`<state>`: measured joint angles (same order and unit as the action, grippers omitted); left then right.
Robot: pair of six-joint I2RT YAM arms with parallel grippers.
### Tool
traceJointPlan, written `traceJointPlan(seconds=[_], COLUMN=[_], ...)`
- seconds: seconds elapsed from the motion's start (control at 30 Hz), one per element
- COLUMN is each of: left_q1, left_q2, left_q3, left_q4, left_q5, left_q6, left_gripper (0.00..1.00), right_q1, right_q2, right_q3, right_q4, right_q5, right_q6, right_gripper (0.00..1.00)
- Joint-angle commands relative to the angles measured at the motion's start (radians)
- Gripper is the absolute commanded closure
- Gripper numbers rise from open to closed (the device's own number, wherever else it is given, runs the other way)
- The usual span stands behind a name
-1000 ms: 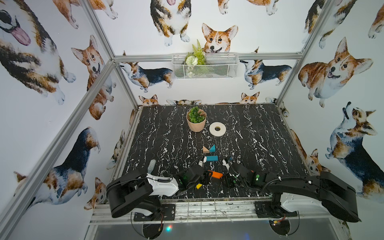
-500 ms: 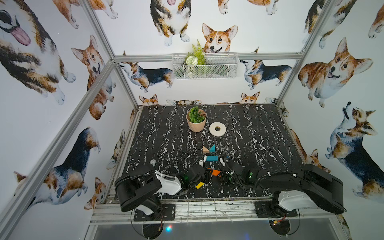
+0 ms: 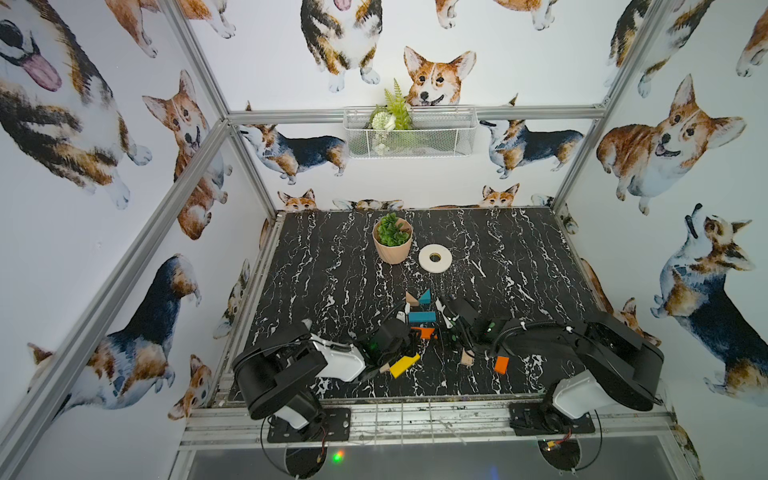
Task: Assemble a carrot with building blocks
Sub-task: Assemble the building block at the center of the board.
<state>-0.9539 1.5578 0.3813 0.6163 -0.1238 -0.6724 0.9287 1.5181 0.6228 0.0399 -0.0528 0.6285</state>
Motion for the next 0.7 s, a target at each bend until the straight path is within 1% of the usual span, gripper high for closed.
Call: traceJointPlan(seconds=[0.0,0.13,0.3,0.67], left_q1=[0.038,0.072,0.086,0.117], left_q2=[0.026,0.037,0.061,0.095], left_q3=[0.010,0.014,0.043,0.057], left_q4=[0.044,0.052,0.049,0.068], left_q5=[0.122,0.148,0.173,0.198], left_q6=[0.009,0.014,0.020,0.020], left_gripper=[0.60,0.61,0.62,0.62], right_q1=[-0.007,-0.031,-0.058,-0.077], right_q2=[0.033,0.077,0.118,0.152], right_q3=[0.018,0.039,0.075,0.115], right_q4=[0.047,0.058,0.055,0.044], right_q5=[-0.070,-0.093,-0.111,-0.130], right_q6=[-0.029,-0.039,-0.059,-0.078], right_gripper=[0.60,0.61,0.61,0.61])
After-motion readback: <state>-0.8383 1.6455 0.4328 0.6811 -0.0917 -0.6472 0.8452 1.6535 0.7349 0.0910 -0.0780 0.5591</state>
